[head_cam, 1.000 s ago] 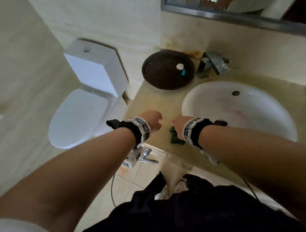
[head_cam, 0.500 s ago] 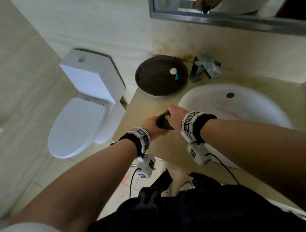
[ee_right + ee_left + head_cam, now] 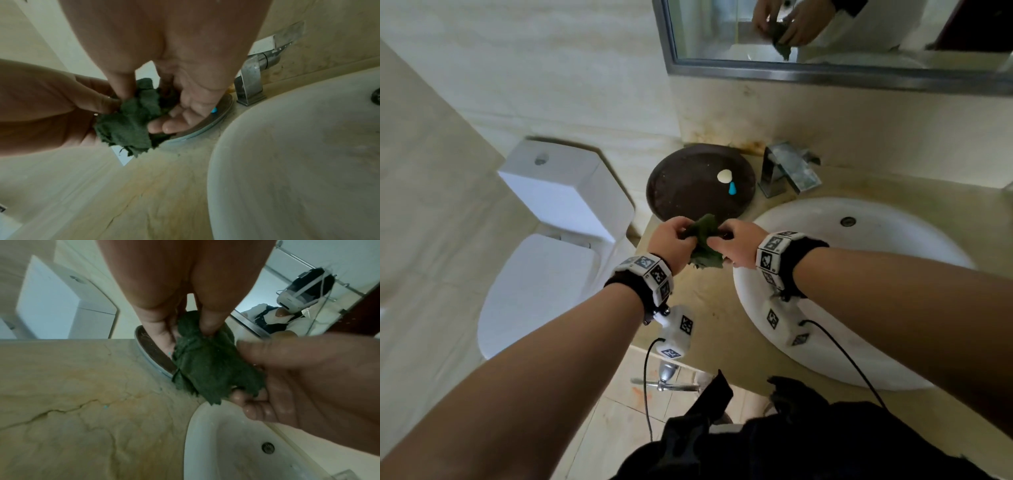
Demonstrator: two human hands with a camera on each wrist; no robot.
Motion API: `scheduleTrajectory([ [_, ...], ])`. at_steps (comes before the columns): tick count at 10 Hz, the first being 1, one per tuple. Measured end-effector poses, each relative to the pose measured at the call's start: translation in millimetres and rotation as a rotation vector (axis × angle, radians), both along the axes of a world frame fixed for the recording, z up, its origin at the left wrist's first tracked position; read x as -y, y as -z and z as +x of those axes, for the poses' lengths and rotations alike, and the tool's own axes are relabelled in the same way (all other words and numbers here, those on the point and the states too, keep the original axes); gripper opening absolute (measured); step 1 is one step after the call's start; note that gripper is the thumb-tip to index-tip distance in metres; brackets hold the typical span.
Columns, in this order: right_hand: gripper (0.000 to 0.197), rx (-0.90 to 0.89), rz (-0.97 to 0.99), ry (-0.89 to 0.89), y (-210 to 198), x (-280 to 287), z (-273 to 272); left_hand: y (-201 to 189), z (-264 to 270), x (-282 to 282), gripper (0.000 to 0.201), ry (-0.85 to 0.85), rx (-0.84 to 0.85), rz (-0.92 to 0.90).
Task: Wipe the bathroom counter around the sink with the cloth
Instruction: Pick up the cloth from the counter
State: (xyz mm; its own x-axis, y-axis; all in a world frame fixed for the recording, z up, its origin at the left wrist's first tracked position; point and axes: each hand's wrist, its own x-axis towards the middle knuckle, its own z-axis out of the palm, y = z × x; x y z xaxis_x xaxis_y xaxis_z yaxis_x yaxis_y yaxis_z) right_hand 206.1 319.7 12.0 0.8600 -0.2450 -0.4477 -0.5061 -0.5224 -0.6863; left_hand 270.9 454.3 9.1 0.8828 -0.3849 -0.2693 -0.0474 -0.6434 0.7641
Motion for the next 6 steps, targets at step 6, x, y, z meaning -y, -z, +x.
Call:
scheduleTrajectory([
  [6, 0.049, -0.251, -0.281, 0.099, 37, 32, 144, 59, 178, 25, 0.034, 0.137, 0.050, 0.245],
])
